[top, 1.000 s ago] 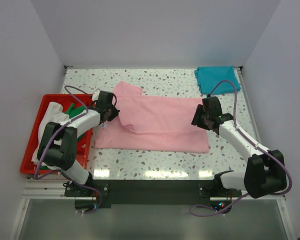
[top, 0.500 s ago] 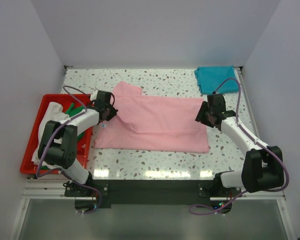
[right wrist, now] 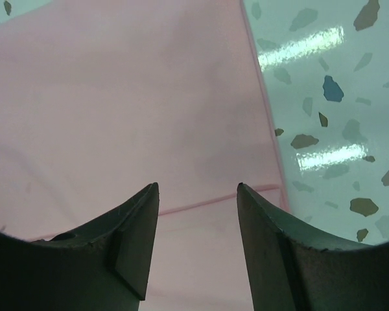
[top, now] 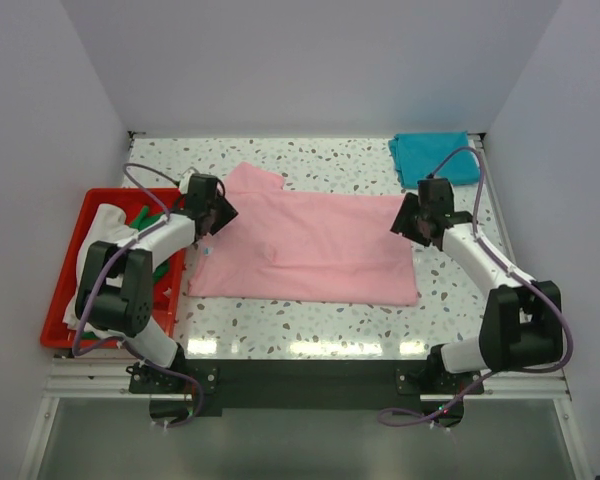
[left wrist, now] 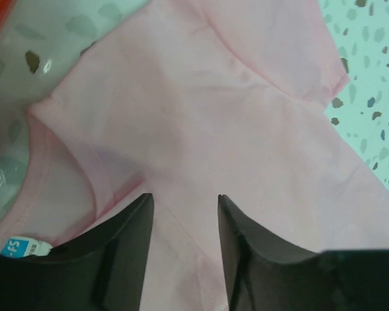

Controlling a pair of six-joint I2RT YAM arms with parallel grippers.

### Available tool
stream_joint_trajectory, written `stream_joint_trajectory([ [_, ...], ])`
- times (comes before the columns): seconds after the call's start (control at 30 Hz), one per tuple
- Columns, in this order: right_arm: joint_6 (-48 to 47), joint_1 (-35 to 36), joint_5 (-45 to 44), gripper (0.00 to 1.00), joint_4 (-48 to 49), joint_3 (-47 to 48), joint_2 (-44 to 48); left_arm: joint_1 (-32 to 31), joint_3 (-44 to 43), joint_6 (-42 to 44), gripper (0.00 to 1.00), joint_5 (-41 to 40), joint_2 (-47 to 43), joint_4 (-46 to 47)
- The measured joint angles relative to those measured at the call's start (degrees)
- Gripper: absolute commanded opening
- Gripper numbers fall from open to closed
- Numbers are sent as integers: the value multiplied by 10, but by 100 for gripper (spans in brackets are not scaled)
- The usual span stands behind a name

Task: Fold and stack the t-shirts
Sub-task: Fold the tshirt

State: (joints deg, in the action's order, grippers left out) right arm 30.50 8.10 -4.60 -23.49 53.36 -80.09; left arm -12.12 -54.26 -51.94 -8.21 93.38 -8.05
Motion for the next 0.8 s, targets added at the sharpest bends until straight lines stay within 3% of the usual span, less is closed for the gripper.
stream_joint_trajectory([
  [0.17, -15, -3, 7, 60, 12, 66, -64, 5, -82, 54, 59, -4, 28, 24],
  [0.53, -57, -8, 26, 59, 54, 201, -232, 5, -440, 255, 62, -57, 288, 32],
  [0.8, -84, -12, 26, 59, 54, 254, -283, 7, -535, 338, 62, -51, 416, -14],
])
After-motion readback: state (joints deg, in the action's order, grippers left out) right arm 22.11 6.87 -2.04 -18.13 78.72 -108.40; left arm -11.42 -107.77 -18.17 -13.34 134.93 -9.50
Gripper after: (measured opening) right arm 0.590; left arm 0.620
